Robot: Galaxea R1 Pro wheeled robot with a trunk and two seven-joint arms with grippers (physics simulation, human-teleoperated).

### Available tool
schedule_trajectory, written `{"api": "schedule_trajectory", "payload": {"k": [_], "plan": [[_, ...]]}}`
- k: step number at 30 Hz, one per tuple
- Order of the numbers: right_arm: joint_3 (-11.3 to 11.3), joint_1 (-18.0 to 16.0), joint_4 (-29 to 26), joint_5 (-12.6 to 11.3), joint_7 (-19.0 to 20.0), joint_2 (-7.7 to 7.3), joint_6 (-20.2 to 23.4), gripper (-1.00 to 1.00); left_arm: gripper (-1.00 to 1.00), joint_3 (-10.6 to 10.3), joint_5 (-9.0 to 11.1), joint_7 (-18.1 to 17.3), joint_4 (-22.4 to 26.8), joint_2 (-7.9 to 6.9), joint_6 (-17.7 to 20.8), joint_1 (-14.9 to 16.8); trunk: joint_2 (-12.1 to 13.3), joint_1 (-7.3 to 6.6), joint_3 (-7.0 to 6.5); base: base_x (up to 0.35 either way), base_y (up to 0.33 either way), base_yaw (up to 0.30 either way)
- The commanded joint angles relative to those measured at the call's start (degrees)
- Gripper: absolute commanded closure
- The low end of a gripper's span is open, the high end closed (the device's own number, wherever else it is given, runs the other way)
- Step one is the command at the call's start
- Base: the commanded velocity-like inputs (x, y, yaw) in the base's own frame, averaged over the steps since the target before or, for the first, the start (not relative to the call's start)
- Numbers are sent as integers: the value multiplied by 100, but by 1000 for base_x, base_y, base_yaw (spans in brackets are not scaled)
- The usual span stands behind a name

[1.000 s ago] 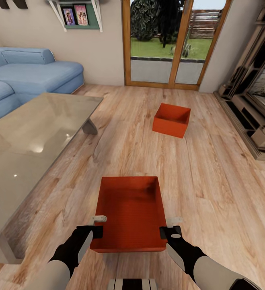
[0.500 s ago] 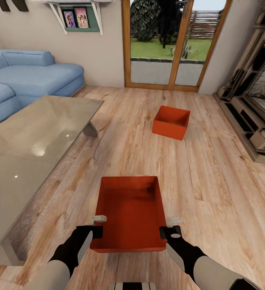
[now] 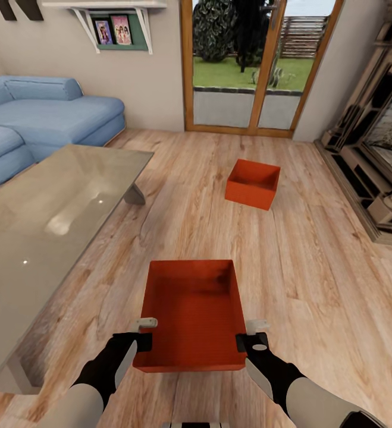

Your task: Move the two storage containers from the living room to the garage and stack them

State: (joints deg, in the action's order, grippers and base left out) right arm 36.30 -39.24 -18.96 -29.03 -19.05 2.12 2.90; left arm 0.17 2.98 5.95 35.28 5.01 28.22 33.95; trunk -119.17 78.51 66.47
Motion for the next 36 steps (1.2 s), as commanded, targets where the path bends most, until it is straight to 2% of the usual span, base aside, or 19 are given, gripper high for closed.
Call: {"api": "schedule_trajectory", "payload": {"k": [1, 36], "plan": [[-16, -5, -88, 12, 5, -6, 38, 100, 100, 9, 1, 55, 5, 0, 34, -2, 40, -23, -14, 0, 0, 0], [-16, -14, -90, 11, -15, -7, 24, 100, 100, 9, 5, 55, 5, 0, 38, -3, 1444, -792, -643, 0, 0, 0]]}}
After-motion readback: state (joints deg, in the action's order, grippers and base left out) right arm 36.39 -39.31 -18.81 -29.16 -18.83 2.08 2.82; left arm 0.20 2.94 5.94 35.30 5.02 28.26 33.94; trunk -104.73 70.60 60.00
